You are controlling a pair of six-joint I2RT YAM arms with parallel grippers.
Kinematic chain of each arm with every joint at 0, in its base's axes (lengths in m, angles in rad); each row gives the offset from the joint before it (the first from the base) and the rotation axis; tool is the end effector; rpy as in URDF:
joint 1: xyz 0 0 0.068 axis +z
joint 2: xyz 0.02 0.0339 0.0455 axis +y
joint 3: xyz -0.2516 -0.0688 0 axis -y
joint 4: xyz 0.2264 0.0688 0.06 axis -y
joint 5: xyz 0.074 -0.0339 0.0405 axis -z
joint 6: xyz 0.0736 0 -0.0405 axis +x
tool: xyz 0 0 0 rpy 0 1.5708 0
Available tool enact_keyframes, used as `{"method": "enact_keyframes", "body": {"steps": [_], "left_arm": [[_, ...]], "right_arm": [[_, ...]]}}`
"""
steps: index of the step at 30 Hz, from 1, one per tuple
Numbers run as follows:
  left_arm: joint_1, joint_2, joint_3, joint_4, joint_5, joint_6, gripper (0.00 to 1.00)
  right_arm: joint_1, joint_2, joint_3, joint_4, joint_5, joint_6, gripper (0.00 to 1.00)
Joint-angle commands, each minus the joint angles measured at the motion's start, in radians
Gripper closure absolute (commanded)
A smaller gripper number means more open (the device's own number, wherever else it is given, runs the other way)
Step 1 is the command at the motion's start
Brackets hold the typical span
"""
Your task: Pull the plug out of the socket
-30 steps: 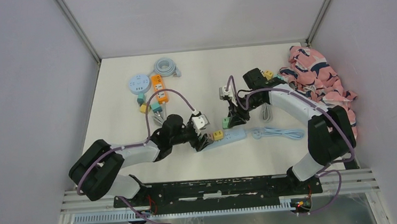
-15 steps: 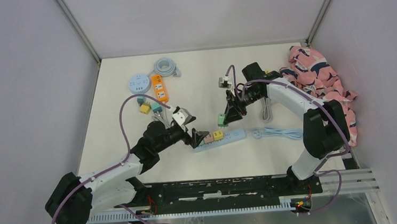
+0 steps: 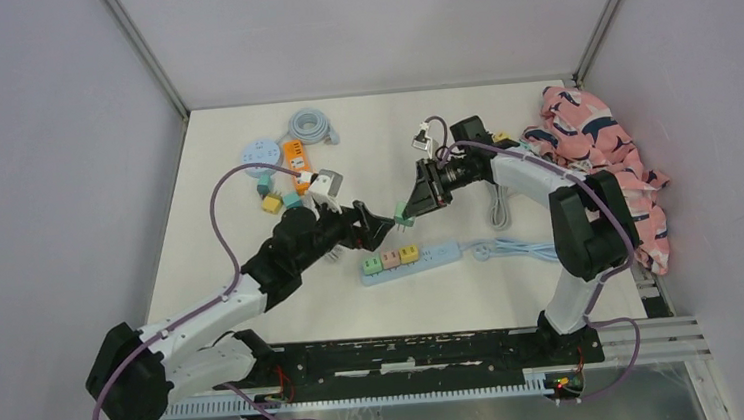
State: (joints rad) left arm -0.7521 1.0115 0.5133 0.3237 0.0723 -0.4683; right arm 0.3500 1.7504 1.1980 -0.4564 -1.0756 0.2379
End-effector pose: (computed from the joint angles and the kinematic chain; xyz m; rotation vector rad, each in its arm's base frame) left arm 0.1857 -0.1810 0.2457 0.3160 1.8164 -0.9408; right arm 0.3040 0.1799 0.2011 -0.5607 2.4326 1.6102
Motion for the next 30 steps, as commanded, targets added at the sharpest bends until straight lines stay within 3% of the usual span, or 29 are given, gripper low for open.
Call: {"method": "enact_keyframes", "body": {"steps": [1,6,15,25,28,30], "left_arm": [[-0.087,0.08,0.168,-0.202,-0.181,-0.085,0.0],[-0.217,0.228,0.337,-0.391,-0.428,-0.038,0.01],[-0.266,0.412,0.497,-0.484,-0.506,0.05,0.11],[-0.262,0.552,0.591,-0.48,-0.505,0.107,0.4],[-0.255,0.569,0.606,-0.481,-0.512,0.114,0.44],[-0.251,0.576,0.612,-0.481,-0.507,0.118,0.59]], "right_arm": [[-0.011,0.048,0.023,0.035,-0.064,0.131,1.0],[-0.017,0.061,0.034,0.018,-0.081,0.123,1.0],[-0.022,0.061,0.039,0.009,-0.09,0.116,0.99],[-0.023,0.069,0.049,-0.015,-0.099,0.101,0.99],[-0.023,0.071,0.052,-0.022,-0.1,0.094,0.99],[-0.023,0.074,0.054,-0.031,-0.1,0.087,0.96]]}}
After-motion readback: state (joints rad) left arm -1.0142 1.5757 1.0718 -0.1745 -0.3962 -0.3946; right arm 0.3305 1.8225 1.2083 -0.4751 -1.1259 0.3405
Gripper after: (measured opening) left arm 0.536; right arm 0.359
